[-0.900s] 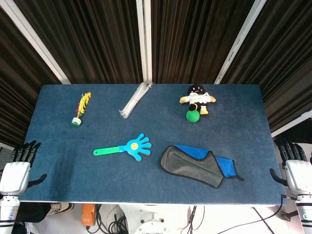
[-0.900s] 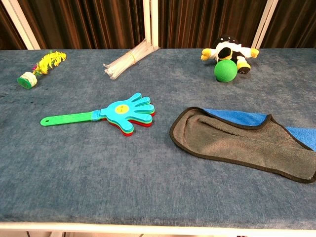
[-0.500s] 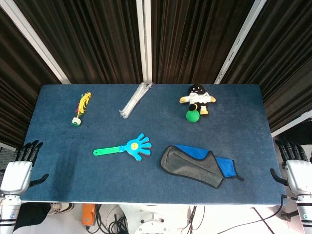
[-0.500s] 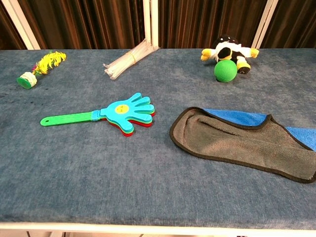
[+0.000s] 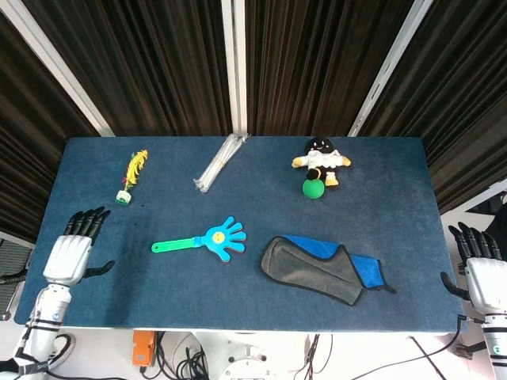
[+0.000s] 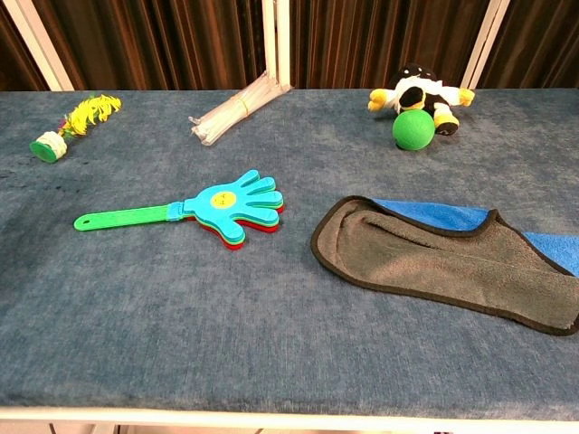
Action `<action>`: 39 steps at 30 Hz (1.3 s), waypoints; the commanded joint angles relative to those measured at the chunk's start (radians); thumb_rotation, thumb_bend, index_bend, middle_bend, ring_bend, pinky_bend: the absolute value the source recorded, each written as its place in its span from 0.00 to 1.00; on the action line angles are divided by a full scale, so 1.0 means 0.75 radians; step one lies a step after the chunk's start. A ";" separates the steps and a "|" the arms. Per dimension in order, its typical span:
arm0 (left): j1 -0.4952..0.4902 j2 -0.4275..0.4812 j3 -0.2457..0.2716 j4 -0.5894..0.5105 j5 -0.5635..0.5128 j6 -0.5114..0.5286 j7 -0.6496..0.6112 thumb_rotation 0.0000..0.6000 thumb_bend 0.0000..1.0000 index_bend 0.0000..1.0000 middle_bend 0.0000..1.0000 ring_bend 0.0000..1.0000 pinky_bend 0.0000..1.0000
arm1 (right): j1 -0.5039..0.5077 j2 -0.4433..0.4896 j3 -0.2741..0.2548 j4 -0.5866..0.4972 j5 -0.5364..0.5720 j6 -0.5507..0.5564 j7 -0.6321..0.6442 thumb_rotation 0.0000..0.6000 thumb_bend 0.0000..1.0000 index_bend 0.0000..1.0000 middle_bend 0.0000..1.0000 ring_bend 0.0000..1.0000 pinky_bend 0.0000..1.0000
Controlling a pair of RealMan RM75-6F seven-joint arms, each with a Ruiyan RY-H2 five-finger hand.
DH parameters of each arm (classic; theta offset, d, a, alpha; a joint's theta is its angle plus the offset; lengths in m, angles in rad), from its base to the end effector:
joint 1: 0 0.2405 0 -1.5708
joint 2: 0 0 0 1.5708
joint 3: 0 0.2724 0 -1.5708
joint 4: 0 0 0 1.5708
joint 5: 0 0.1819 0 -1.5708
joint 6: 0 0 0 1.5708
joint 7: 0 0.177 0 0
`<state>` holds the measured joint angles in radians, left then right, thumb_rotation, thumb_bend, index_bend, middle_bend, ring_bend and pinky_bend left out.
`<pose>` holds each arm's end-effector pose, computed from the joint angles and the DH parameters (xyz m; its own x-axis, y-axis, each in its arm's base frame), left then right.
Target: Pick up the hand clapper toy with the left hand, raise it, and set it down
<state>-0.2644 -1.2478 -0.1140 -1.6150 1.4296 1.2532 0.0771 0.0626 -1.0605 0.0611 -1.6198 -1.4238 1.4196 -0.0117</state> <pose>-0.2777 0.2746 0.1249 0.3456 0.1232 0.9303 0.9350 -0.1298 -0.3302 -0.3358 -0.2070 0.2078 0.4390 -0.0628 0.8963 -0.8923 0.0865 0.4431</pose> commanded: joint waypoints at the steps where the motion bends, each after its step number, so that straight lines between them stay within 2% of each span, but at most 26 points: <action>1: -0.102 -0.082 -0.040 -0.008 -0.129 -0.166 0.001 1.00 0.17 0.05 0.01 0.00 0.00 | -0.005 0.001 0.002 0.009 0.006 0.004 0.012 1.00 0.23 0.00 0.00 0.00 0.00; 5: -0.171 -0.175 -0.062 0.032 -0.221 -0.257 0.040 1.00 0.19 0.06 0.01 0.00 0.00 | -0.006 0.004 0.007 0.021 0.012 0.003 0.028 1.00 0.23 0.00 0.00 0.00 0.00; 17: -0.312 -0.402 -0.113 0.205 -0.390 -0.378 0.097 1.00 0.23 0.14 0.01 0.00 0.00 | -0.001 0.012 0.020 0.040 0.034 -0.010 0.051 1.00 0.23 0.00 0.00 0.00 0.00; 25: -0.351 -0.437 -0.108 0.213 -0.476 -0.423 0.133 1.00 0.23 0.22 0.01 0.00 0.00 | 0.000 0.011 0.024 0.053 0.041 -0.016 0.061 1.00 0.23 0.00 0.00 0.00 0.00; 31: -0.372 -0.457 -0.103 0.191 -0.529 -0.441 0.145 1.00 0.23 0.24 0.01 0.00 0.00 | 0.002 0.008 0.022 0.055 0.043 -0.022 0.057 1.00 0.23 0.00 0.00 0.00 0.00; 39: -0.421 -0.530 -0.131 0.261 -0.604 -0.450 0.163 1.00 0.25 0.26 0.01 0.00 0.00 | 0.002 0.006 0.022 0.059 0.046 -0.027 0.060 1.00 0.23 0.00 0.00 0.00 0.00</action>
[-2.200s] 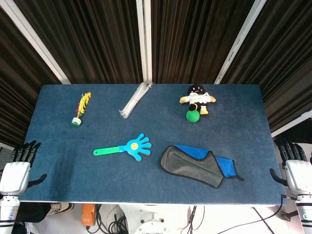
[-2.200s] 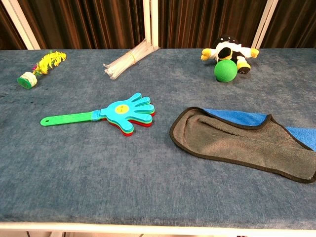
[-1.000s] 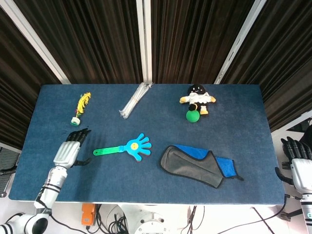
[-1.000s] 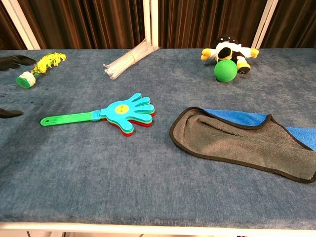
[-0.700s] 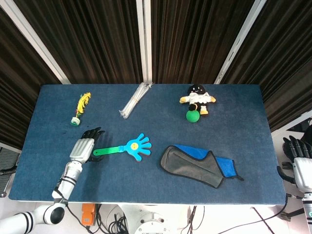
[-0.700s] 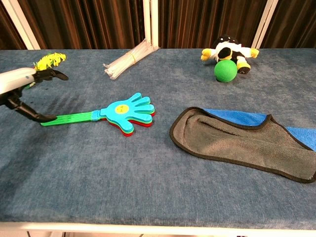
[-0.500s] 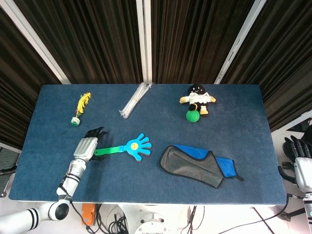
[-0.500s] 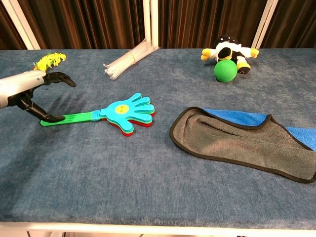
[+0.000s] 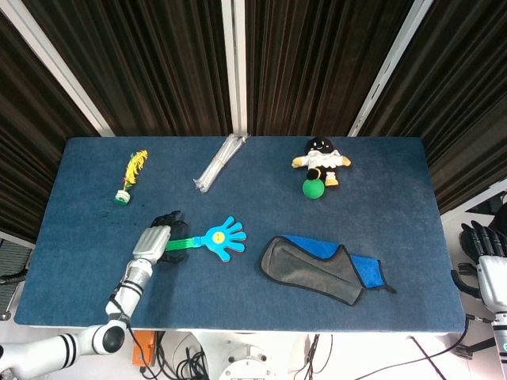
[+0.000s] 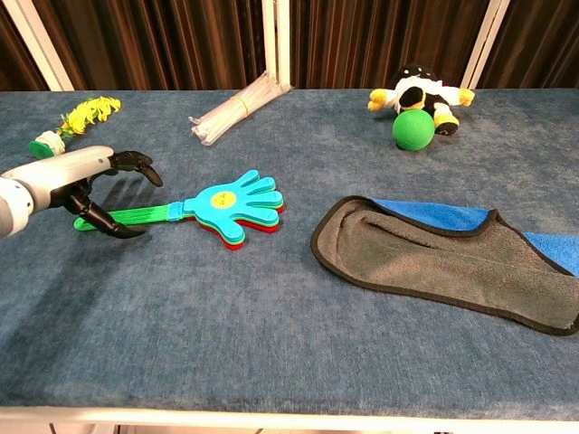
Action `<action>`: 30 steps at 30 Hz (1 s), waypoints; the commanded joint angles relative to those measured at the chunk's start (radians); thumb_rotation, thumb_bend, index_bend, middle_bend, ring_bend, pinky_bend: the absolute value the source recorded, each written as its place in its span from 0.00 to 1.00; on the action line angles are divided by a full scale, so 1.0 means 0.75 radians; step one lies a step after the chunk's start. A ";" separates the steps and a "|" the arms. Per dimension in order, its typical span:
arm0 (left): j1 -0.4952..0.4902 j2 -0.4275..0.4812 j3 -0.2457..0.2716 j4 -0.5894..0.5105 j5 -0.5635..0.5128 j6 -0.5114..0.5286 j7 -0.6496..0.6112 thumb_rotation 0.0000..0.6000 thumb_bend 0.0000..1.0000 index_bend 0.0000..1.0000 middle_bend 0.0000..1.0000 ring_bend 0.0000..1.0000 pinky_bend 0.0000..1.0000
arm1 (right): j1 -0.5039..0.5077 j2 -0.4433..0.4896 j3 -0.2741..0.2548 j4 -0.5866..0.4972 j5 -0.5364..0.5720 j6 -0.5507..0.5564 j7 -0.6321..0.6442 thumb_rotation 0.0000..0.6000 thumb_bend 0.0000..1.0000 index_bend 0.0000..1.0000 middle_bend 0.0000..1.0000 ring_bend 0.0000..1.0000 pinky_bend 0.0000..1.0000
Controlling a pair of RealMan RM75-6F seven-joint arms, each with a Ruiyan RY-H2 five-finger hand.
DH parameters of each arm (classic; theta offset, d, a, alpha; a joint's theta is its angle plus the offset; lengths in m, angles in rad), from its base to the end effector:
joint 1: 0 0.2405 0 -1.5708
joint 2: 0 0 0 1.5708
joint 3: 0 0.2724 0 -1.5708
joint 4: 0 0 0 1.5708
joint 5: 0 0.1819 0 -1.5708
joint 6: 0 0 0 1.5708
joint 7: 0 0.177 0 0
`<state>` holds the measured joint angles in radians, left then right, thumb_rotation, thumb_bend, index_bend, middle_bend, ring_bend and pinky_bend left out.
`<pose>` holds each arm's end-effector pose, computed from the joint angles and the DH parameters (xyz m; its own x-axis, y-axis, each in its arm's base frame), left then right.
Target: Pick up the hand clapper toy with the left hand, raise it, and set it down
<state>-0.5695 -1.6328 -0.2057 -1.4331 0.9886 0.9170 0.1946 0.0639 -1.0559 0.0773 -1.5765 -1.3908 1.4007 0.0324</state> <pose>-0.2215 0.3452 -0.0295 0.1359 0.4233 0.8957 0.9907 -0.0551 -0.1242 -0.3481 -0.2101 0.2170 0.4351 -0.0565 0.8986 -0.8900 0.1243 0.4387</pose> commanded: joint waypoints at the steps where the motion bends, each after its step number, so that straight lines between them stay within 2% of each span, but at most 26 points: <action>1: -0.020 -0.023 -0.011 0.028 -0.024 -0.004 0.010 1.00 0.26 0.27 0.01 0.00 0.00 | 0.001 0.000 0.002 0.003 0.004 -0.003 0.002 1.00 0.23 0.00 0.00 0.00 0.00; 8: -0.038 -0.051 -0.024 0.053 -0.080 0.001 0.018 1.00 0.27 0.29 0.02 0.00 0.00 | 0.002 -0.001 0.002 0.013 0.010 -0.011 0.012 1.00 0.23 0.00 0.00 0.00 0.00; 18: -0.058 -0.083 -0.017 0.064 -0.082 0.001 0.011 1.00 0.27 0.35 0.03 0.00 0.00 | 0.004 -0.008 0.002 0.019 0.008 -0.014 0.013 1.00 0.23 0.00 0.00 0.00 0.00; 30: -0.062 -0.106 -0.016 0.095 -0.068 0.032 -0.007 1.00 0.35 0.50 0.07 0.00 0.00 | 0.006 -0.009 0.004 0.026 0.017 -0.024 0.017 1.00 0.24 0.00 0.00 0.00 0.00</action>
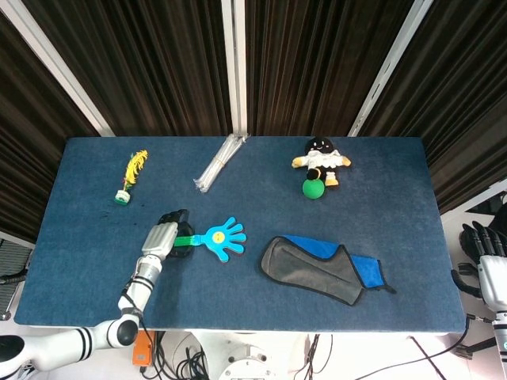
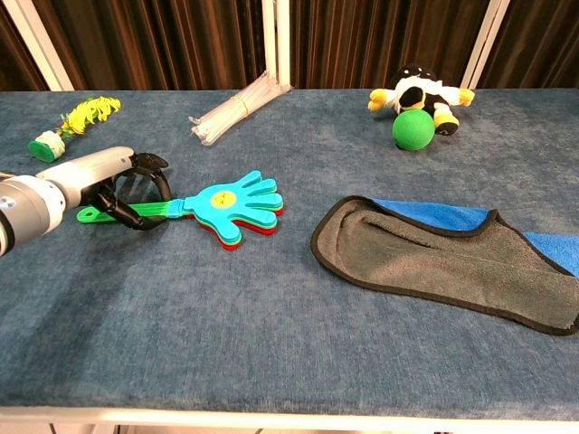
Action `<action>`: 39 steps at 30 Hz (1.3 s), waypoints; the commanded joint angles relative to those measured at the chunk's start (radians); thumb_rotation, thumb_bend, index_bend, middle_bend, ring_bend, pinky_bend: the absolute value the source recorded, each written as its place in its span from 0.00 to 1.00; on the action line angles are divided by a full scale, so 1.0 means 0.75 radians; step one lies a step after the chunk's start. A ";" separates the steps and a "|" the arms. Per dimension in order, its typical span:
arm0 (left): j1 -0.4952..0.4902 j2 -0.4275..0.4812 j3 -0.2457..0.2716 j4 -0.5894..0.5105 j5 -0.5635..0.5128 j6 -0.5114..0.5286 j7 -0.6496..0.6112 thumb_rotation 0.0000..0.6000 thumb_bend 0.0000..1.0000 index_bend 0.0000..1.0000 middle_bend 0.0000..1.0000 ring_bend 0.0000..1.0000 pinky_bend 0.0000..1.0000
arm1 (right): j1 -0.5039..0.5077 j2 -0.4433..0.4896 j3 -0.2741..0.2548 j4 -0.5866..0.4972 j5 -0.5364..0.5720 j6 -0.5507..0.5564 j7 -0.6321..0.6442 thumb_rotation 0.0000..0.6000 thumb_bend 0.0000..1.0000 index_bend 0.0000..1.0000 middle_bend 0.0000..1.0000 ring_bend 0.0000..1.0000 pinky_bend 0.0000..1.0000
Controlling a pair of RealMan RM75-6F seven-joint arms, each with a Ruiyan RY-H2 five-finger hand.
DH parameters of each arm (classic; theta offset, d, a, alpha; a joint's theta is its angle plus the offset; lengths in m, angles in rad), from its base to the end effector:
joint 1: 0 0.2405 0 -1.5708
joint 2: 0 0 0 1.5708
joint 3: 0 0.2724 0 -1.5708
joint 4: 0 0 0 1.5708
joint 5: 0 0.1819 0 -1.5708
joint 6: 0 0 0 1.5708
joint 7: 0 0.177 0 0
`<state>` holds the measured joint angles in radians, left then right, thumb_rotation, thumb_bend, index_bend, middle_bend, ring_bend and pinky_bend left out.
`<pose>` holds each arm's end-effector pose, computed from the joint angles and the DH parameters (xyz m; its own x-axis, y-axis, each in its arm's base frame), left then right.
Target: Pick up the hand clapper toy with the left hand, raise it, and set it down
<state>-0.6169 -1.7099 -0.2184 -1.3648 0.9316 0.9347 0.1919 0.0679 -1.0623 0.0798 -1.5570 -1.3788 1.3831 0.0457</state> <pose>-0.2108 0.3563 -0.0473 0.0991 0.4101 0.9066 0.9950 -0.0273 -0.0965 -0.3534 -0.2117 0.2159 0.4306 -0.0663 0.9001 -0.8898 0.1358 0.4357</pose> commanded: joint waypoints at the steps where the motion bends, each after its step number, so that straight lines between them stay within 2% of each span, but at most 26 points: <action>1: 0.002 -0.005 0.001 0.007 0.012 0.014 -0.005 1.00 0.36 0.52 0.07 0.00 0.00 | 0.001 0.000 0.001 -0.001 0.001 -0.001 -0.001 1.00 0.24 0.00 0.00 0.00 0.00; 9: 0.006 -0.008 0.000 0.012 -0.003 0.041 0.015 1.00 0.43 0.56 0.12 0.00 0.01 | 0.000 0.002 0.001 -0.004 0.000 0.001 -0.002 1.00 0.24 0.00 0.00 0.00 0.00; 12: 0.013 -0.015 -0.005 0.013 0.003 0.088 0.035 1.00 0.45 0.57 0.23 0.03 0.12 | 0.000 0.003 0.001 -0.006 0.000 0.001 0.000 1.00 0.24 0.00 0.00 0.00 0.00; 14: 0.017 -0.013 -0.001 0.012 0.017 0.103 0.040 1.00 0.46 0.58 0.33 0.13 0.25 | 0.000 0.003 0.001 -0.006 0.001 0.000 0.000 1.00 0.24 0.00 0.00 0.00 0.00; 17: 0.018 0.000 0.012 0.012 0.035 0.102 0.052 1.00 0.46 0.61 0.45 0.25 0.38 | -0.001 0.002 0.000 -0.005 -0.002 0.001 0.002 1.00 0.24 0.00 0.00 0.00 0.00; 22: 0.024 0.026 0.010 -0.011 0.077 0.114 0.024 1.00 0.46 0.61 0.51 0.32 0.45 | -0.002 0.003 0.001 -0.005 -0.001 0.003 0.003 1.00 0.24 0.00 0.00 0.00 0.00; 32: 0.055 0.056 -0.010 -0.016 0.255 0.236 -0.120 1.00 0.46 0.59 0.53 0.42 0.56 | -0.001 0.004 0.000 -0.009 -0.006 0.003 0.004 1.00 0.24 0.00 0.00 0.00 0.00; 39: 0.065 0.071 -0.002 0.003 0.275 0.231 -0.147 1.00 0.46 0.58 0.60 0.64 0.81 | 0.000 0.005 -0.002 -0.014 -0.008 0.001 0.001 1.00 0.24 0.00 0.00 0.00 0.00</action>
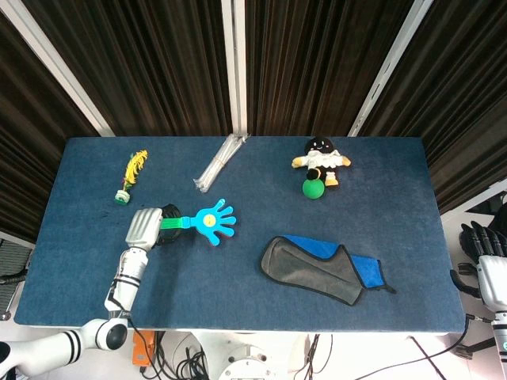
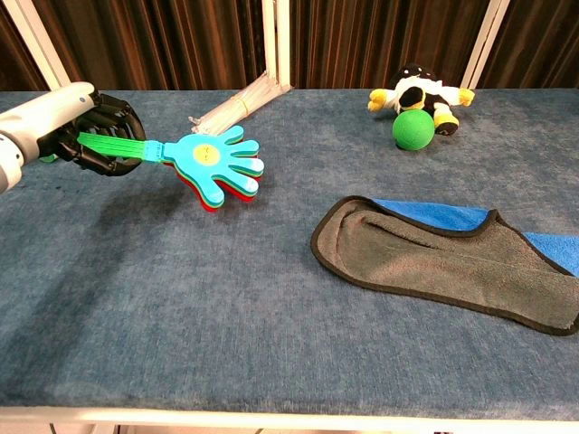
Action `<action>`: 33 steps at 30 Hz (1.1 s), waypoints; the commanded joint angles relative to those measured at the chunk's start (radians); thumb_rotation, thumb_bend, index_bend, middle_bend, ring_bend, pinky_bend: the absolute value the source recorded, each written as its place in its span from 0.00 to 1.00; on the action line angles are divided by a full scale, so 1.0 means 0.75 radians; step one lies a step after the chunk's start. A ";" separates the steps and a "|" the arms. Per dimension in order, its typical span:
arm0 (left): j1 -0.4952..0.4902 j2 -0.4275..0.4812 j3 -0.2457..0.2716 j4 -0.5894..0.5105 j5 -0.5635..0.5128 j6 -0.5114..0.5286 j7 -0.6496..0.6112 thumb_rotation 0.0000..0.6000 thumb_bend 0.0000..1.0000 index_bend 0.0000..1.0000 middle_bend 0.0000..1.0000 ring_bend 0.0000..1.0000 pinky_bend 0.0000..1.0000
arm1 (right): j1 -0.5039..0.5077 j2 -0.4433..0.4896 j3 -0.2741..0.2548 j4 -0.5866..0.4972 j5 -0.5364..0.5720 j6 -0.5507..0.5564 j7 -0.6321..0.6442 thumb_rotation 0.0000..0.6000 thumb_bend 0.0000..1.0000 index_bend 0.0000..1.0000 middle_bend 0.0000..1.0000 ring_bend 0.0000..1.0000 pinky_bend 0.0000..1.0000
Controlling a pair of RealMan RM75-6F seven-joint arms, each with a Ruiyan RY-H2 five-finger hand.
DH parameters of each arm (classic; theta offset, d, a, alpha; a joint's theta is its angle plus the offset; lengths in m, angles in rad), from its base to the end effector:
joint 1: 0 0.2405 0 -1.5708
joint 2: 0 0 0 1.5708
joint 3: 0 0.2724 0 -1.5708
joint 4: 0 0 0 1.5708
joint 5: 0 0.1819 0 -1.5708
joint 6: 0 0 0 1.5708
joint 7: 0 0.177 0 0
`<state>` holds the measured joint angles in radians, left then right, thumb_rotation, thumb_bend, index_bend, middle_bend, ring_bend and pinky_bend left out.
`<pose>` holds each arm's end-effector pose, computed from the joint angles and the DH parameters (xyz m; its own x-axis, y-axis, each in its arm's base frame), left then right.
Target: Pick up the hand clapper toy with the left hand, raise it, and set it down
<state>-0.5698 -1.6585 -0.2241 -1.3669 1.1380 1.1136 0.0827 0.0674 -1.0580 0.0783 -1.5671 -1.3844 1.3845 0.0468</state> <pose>-0.2076 0.3636 0.0040 0.1109 0.1946 0.9746 0.9889 -0.1196 -0.0886 -0.3511 -0.2113 0.2156 0.4256 -0.0673 0.9024 -0.8930 0.1299 0.4309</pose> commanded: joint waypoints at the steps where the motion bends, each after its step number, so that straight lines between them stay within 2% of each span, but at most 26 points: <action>1: 0.003 0.003 0.010 0.010 0.001 -0.011 0.003 1.00 0.46 0.57 0.62 0.69 0.85 | 0.001 -0.001 -0.001 -0.001 0.000 -0.002 -0.002 1.00 0.24 0.00 0.00 0.00 0.00; 14: 0.008 0.002 0.025 0.034 0.020 -0.039 -0.021 1.00 0.46 0.56 0.95 0.92 0.98 | 0.000 0.000 -0.001 -0.001 0.003 -0.003 -0.001 1.00 0.24 0.00 0.00 0.00 0.00; 17: 0.008 0.002 0.030 0.041 0.026 -0.048 -0.026 1.00 0.45 0.54 0.99 0.96 1.00 | 0.000 0.001 -0.001 0.000 0.005 -0.005 0.000 1.00 0.24 0.00 0.00 0.00 0.00; 22: 0.006 0.005 0.041 0.060 0.059 -0.058 -0.058 1.00 0.40 0.43 1.00 0.99 1.00 | 0.001 0.002 -0.001 -0.001 0.004 -0.004 -0.002 1.00 0.24 0.00 0.00 0.00 0.00; 33: 0.011 0.001 0.056 0.117 0.148 -0.037 -0.160 1.00 0.35 0.30 1.00 1.00 1.00 | 0.004 0.004 0.000 -0.011 0.009 -0.010 -0.015 1.00 0.24 0.00 0.00 0.00 0.00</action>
<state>-0.5620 -1.6567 -0.1826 -1.2804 1.2479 1.0847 -0.0360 0.0701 -1.0552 0.0782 -1.5748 -1.3777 1.3770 0.0361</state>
